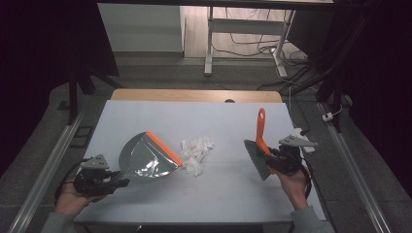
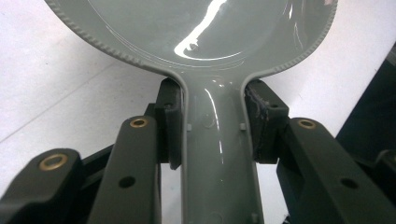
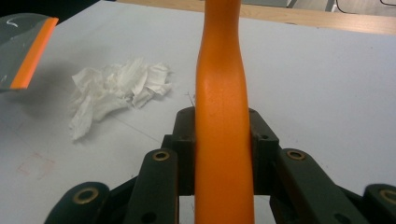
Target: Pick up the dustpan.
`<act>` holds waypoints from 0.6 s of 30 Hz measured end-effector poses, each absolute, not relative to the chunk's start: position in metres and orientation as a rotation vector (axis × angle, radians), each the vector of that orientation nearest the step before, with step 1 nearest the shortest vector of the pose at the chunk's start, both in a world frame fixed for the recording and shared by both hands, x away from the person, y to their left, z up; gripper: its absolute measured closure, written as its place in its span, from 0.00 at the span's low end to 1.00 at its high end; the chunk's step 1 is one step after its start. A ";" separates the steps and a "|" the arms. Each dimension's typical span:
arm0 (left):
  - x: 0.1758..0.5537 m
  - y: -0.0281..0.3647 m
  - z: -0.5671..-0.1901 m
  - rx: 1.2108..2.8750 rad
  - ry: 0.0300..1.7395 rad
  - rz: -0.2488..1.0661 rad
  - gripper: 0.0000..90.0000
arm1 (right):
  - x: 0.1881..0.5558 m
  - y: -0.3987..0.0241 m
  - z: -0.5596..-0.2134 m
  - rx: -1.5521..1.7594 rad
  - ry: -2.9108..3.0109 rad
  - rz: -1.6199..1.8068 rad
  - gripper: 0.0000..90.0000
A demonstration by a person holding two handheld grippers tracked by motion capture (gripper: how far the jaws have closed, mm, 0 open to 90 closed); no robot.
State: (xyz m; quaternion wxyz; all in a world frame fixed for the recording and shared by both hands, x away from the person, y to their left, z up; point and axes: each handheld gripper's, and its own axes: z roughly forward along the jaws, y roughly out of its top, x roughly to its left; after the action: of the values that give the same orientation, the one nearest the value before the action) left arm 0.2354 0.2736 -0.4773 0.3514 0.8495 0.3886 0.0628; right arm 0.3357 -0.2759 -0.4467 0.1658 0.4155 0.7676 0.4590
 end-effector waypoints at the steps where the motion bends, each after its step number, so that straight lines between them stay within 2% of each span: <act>1: 0.235 0.274 -0.477 2.199 1.006 0.162 0.69 | 0.336 -0.276 -0.447 1.183 2.186 1.307 0.78; 18: 0.233 0.262 -0.499 2.280 0.956 0.077 0.69 | 0.353 -0.250 -0.449 1.168 2.210 1.314 0.78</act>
State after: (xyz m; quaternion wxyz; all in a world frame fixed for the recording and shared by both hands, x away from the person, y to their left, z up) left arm 0.2333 0.2619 -0.4989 0.3277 0.8709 0.3650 0.0295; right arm 0.3532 -0.2500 -0.4487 0.1580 0.4083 0.7728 0.4595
